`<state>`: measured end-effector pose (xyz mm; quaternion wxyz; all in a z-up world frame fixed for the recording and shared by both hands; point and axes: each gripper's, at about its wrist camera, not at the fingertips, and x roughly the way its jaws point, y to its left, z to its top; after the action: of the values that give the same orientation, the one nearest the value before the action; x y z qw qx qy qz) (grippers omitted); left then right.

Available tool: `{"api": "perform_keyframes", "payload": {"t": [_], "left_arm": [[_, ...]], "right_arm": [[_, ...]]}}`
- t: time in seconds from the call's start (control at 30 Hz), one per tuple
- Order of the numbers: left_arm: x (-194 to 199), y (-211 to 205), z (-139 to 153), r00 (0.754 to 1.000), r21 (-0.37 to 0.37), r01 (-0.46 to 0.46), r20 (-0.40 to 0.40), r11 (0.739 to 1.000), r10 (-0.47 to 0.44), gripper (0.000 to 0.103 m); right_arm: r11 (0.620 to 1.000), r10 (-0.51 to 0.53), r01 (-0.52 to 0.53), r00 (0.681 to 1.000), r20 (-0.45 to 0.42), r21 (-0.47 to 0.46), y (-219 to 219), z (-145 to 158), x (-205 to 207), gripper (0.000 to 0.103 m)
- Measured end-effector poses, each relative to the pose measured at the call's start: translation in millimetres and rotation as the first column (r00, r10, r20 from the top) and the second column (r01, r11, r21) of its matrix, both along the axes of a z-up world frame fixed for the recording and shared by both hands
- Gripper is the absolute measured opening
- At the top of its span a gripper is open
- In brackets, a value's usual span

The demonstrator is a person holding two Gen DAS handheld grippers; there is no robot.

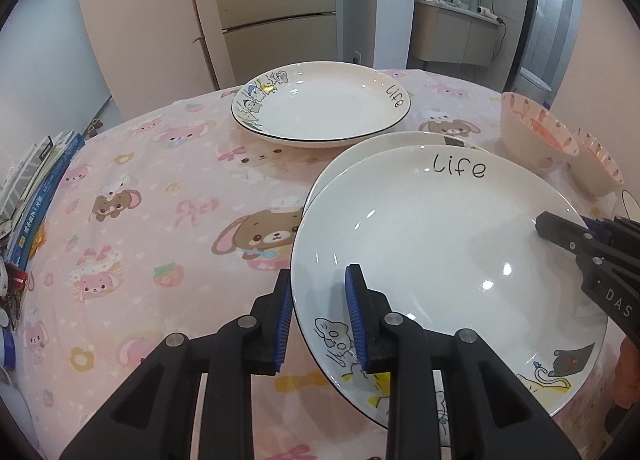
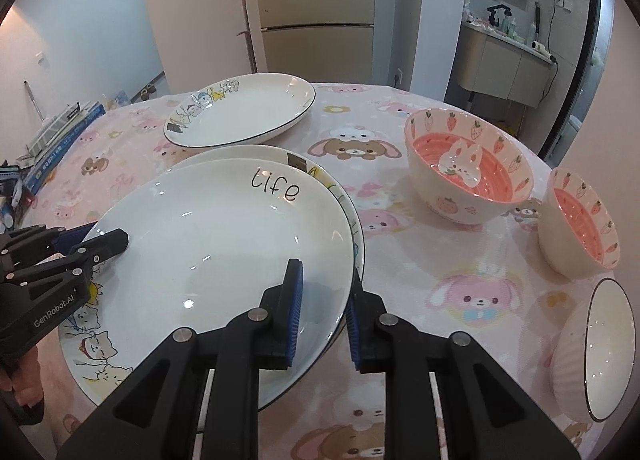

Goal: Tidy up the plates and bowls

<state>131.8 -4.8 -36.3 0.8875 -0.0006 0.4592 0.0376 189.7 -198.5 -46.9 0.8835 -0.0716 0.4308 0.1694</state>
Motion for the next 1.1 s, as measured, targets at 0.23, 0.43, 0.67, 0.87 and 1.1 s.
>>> {"api": "perform_keyframes", "payload": {"t": [0.23,0.43,0.67,0.87,1.1], "left_arm": [[-1,-4,0,1.0,0.018,-0.013,0.013,1.0,0.013,0.028],[0,-1,0,0.999,0.012,-0.026,0.033,1.0,0.026,0.028],[-1,17,7,0.995,-0.089,-0.075,0.059,0.993,0.08,0.028],[-5,25,17,0.99,-0.108,-0.082,0.102,0.991,0.093,0.028],[-8,20,21,0.991,-0.099,-0.057,0.119,0.993,0.069,0.028]], "right_arm": [[1.0,-0.004,0.004,1.0,0.004,-0.004,0,1,0,0.019],[1.0,-0.014,0.014,1.0,0.009,-0.018,0,1,-1,0.019],[1.0,-0.025,0.025,1.0,-0.016,-0.01,-2,0,1,0.019],[0.998,-0.036,0.035,0.999,-0.021,-0.05,1,-3,2,0.018],[0.997,-0.027,0.027,1.0,0.005,-0.067,3,-1,-1,0.018]]}}
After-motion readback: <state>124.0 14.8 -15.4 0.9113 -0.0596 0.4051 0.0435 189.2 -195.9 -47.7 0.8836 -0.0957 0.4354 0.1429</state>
